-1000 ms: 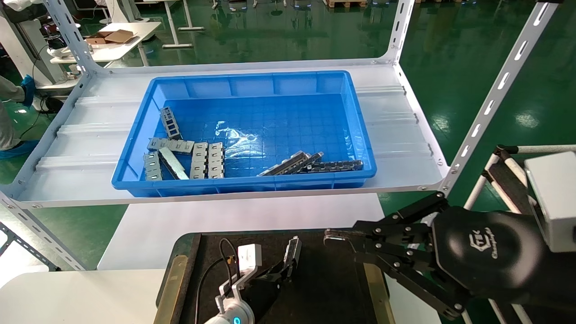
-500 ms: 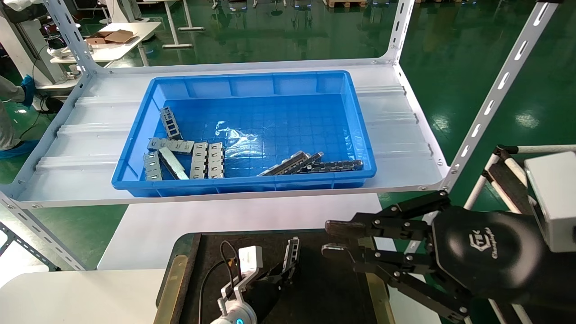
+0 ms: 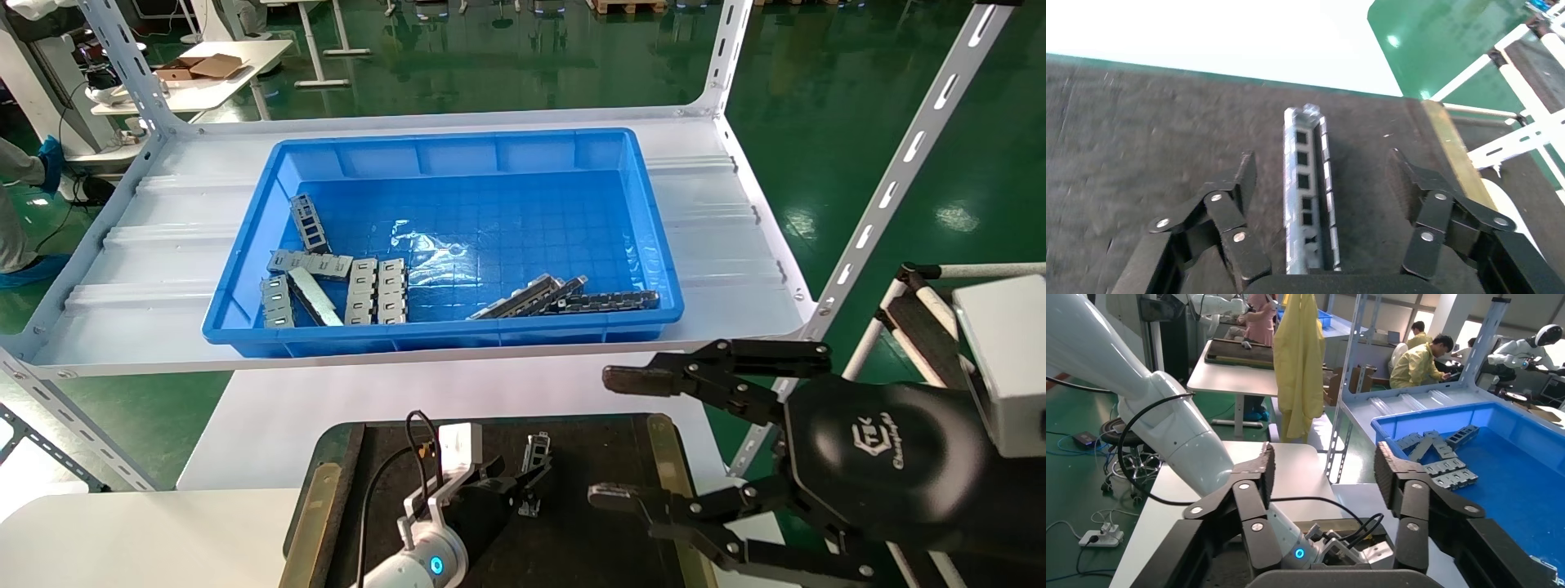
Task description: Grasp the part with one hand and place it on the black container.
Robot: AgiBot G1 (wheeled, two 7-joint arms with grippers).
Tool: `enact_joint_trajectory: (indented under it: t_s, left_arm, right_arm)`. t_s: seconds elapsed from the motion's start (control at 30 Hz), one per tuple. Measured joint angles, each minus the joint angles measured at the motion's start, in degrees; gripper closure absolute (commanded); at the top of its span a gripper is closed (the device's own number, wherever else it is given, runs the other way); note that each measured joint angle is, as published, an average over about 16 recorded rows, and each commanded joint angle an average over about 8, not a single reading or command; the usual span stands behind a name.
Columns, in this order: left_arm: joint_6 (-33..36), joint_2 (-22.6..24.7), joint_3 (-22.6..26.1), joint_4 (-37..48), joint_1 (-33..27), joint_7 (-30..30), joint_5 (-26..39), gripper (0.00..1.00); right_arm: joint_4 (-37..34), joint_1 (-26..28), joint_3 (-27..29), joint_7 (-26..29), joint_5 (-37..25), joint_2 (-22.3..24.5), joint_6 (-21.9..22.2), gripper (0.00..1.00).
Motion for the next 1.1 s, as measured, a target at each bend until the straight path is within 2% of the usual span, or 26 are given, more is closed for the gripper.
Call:
enact_joint_trajectory:
  t_s: [0.3, 0.57, 0.83, 1.1]
  left_arm:
    - [4.01, -6.74, 1.17, -8.27, -1.64, 2.59, 2.7, 0.0]
    - [10.78, -14.24, 0.7, -16.64, -2.66, 4.73, 5.57, 0.0]
    - [20.11, -21.58, -1.67, -23.68, -3.53, 9.09, 7.55, 0.0]
    - [30.69, -27.54, -6.33, -27.04, -3.5, 17.19, 6.39, 0.0]
  right_arm:
    - [0.0, 0.01, -0.03, -0.01, 0.02, 0.01, 0.01, 0.0]
    - [0.0, 0.01, -0.05, -0.03, 0.04, 0.02, 0.02, 0.0]
    - [0.0, 0.02, -0.08, -0.04, 0.05, 0.03, 0.03, 0.0]
    - [0.0, 0.02, -0.1, -0.05, 0.07, 0.04, 0.04, 0.0]
